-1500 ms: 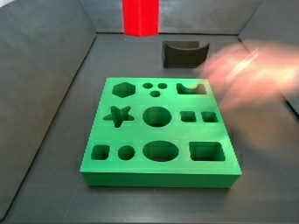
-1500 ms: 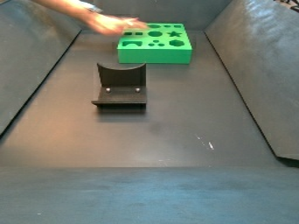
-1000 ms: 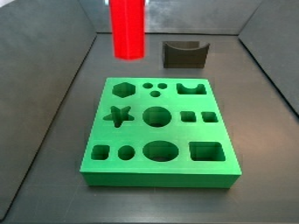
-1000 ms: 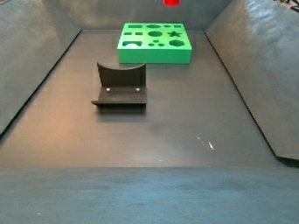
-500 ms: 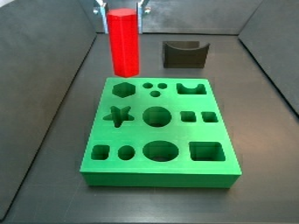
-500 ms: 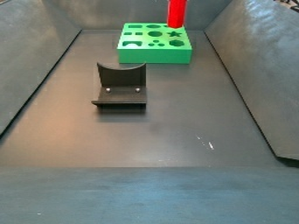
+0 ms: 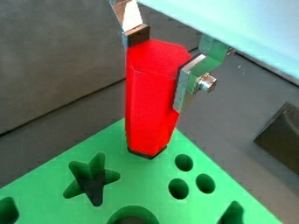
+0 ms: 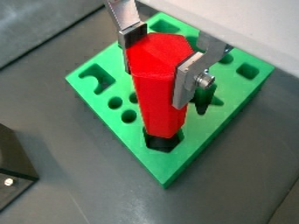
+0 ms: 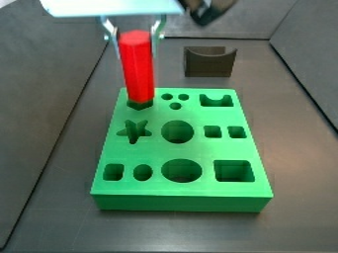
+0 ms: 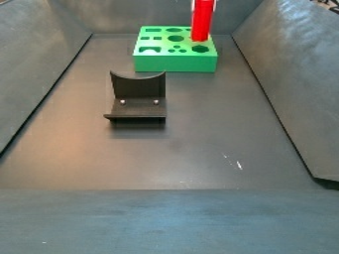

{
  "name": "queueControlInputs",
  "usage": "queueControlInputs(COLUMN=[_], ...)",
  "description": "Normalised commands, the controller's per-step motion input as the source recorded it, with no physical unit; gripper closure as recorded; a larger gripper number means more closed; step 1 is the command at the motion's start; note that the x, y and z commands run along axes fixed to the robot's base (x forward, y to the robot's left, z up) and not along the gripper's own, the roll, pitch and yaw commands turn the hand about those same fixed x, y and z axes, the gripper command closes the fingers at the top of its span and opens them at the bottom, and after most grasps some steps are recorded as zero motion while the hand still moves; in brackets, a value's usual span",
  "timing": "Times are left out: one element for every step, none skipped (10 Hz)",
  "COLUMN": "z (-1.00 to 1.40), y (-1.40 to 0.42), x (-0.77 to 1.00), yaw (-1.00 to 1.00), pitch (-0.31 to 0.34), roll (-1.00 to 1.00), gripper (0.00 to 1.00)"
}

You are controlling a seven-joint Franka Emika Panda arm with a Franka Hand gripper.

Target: Insert the hexagon object.

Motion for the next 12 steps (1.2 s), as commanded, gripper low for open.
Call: queueControlInputs(z=[-0.55, -0.51, -0.51, -0.81, -0.62, -0.49, -0.73, -0.9, -1.0, -1.0, -0.87, 0.0], y=[0.11, 0.11, 0.07, 0.0, 0.07, 0.0, -0.14, -0.15, -0.12, -0.05, -0.1, -0.02], x=[0.06, 0.0, -0.22, 0.0, -0.85, -0.5, 0.0, 0.35, 0.55, 0.79, 0.35, 0.08], yaw=[-0.01, -0.13, -0.08, 0.0, -0.16, 0.0, 0.0, -0.05, -0.04, 0.0, -0.03, 0.0], pitch=[0.014, 0.003, -0.001, -0.011, -0.123, -0.071, -0.087, -0.121, -0.083, -0.036, -0.114, 0.101], roll=[0.17, 0.07, 0.01, 0.0, 0.0, 0.0, -0.11, -0.1, -0.04, 0.0, 0.0, 0.04], gripper=[1.0, 1.0, 1.0, 1.0, 1.0, 1.0, 1.0, 1.0, 1.0, 1.0, 1.0, 1.0])
